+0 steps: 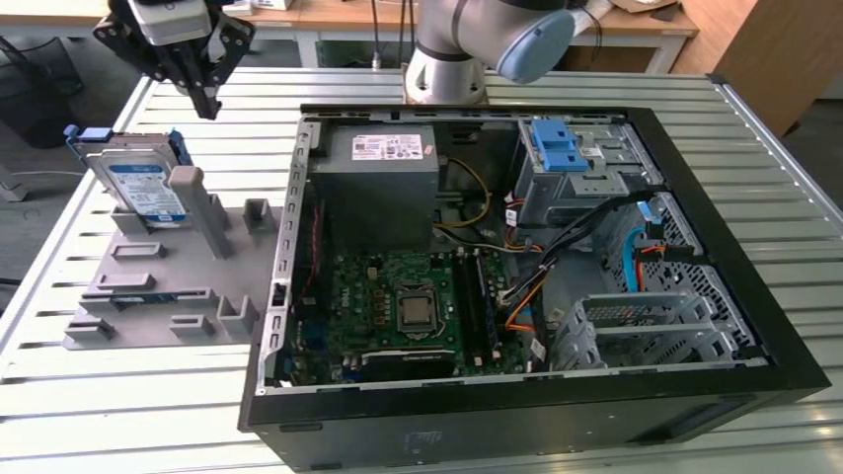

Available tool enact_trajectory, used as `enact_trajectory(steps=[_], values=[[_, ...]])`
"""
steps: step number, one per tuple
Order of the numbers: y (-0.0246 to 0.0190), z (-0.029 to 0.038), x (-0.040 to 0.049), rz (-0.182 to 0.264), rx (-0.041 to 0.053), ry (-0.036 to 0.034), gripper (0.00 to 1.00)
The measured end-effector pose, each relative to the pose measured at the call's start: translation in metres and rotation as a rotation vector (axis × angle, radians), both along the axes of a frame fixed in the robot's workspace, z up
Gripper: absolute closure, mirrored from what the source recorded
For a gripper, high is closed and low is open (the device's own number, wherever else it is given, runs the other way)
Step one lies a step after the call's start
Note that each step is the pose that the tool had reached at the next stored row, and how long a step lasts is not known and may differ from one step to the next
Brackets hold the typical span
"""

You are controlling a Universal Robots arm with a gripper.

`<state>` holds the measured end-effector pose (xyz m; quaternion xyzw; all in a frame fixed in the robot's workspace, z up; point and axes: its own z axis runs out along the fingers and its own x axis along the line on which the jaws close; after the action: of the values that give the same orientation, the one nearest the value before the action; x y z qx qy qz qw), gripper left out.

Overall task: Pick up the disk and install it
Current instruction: 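Reach for the disk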

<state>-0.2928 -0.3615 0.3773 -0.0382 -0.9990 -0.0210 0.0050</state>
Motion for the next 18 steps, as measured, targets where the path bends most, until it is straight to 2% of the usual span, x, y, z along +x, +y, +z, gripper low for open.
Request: enact_trajectory(steps=[7, 18], values=[[0.0015, -0.0009, -0.0064, 0.000, 0.0000, 0.0020, 0.89], [0.0016, -0.0010, -0.0070, 0.000, 0.0001, 0.0022, 0.89]])
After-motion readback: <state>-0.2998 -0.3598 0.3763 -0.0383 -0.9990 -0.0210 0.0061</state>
